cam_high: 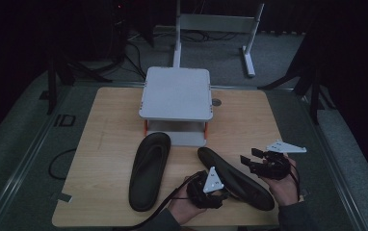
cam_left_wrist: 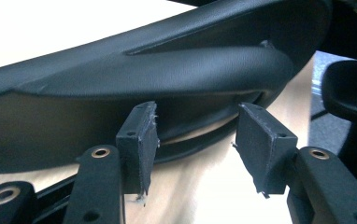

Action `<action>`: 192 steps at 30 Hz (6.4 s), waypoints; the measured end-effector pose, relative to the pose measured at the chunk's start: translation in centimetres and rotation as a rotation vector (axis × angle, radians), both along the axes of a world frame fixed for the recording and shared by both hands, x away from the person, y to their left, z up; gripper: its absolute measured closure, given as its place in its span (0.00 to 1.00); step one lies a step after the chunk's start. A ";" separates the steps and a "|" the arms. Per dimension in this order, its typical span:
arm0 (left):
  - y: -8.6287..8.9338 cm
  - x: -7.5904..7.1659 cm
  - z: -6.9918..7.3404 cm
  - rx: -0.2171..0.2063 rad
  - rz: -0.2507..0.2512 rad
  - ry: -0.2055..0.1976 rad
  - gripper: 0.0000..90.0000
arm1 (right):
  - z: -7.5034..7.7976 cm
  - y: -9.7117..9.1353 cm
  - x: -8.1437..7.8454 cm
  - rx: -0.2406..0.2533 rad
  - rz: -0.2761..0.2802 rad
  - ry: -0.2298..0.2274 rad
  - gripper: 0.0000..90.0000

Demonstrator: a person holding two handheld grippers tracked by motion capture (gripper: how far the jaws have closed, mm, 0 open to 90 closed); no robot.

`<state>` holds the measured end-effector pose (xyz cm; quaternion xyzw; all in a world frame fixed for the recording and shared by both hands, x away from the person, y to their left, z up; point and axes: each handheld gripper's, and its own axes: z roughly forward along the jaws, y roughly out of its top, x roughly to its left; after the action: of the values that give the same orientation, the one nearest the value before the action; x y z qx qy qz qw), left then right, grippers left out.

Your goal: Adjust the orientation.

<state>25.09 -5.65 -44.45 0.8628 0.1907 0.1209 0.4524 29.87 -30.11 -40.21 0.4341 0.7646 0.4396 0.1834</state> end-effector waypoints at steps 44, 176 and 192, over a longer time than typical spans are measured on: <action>5.3 3.3 -0.2 -0.007 0.207 0.029 0.52 | -5.1 0.3 2.2 -0.132 -0.053 0.098 0.89; 2.9 6.0 -3.4 0.024 0.326 0.181 0.65 | -5.7 5.7 2.5 -0.069 0.168 0.148 0.53; 6.2 4.0 -1.6 0.050 0.452 0.115 0.69 | -4.5 8.9 2.3 -0.063 0.253 0.090 0.62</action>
<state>29.07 0.51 -46.09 0.8145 0.4015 0.1745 0.3806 32.19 -21.26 -44.76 0.3475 0.8342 0.4151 0.1054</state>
